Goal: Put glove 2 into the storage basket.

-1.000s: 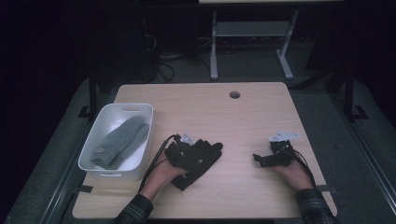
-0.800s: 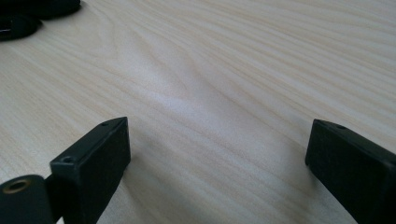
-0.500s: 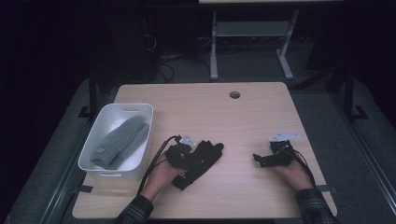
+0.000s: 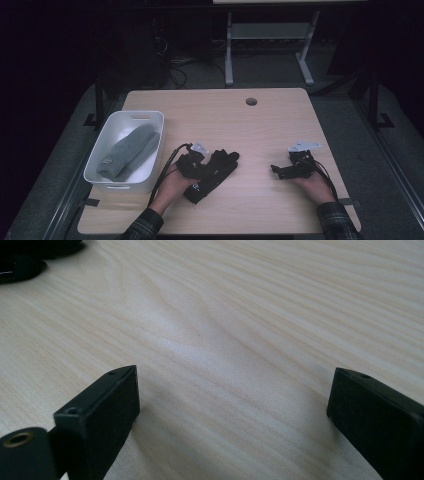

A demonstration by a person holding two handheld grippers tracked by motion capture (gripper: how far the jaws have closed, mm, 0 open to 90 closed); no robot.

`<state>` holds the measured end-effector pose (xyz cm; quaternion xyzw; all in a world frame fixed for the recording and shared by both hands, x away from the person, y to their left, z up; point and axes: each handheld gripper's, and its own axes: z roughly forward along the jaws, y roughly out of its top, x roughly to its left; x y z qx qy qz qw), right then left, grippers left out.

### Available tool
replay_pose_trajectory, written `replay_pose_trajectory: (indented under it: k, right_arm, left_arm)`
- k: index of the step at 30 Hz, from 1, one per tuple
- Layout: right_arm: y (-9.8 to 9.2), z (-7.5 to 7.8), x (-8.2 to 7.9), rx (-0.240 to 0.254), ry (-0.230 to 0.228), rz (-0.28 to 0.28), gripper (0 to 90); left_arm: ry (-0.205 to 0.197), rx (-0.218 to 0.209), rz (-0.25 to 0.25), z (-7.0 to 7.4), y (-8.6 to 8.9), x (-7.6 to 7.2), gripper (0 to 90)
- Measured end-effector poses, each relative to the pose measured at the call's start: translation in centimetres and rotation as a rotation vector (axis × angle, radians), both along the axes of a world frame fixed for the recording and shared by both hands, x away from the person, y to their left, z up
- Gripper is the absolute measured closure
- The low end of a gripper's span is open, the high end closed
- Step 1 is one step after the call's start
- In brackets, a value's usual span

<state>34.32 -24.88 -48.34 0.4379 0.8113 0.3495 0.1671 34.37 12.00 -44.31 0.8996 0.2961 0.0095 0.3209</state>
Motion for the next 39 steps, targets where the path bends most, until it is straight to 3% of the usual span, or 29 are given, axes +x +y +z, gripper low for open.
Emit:
replay_pose_trajectory:
  k: [5, 6, 12, 27, 39]
  right_arm:
    - [0.0, 0.0, 0.0, 0.0, 0.0, 0.0, 6.3]
    - [0.0, 0.0, 0.0, 0.0, 0.0, 0.0, 6.3]
    - [0.0, 0.0, 0.0, 0.0, 0.001, -0.001, 6.3]
    - [0.0, 0.0, 0.0, 0.001, 0.005, -0.006, 6.3]
    - [0.0, 0.0, 0.0, 0.0, 0.0, -0.006, 6.3]
  left_arm:
    - [0.004, -0.044, 0.013, 1.4, 0.2, -0.4, 69.6]
    - [0.005, -0.036, -0.001, 1.6, 0.4, -0.4, 69.5]
    - [0.011, -0.063, 0.022, 3.1, 0.7, -0.6, 69.5]
    - [-0.007, -0.067, 0.048, 7.6, 2.8, 0.4, 69.4]
    - [-0.02, -0.058, 0.095, 10.6, 5.9, 1.2, 69.3]
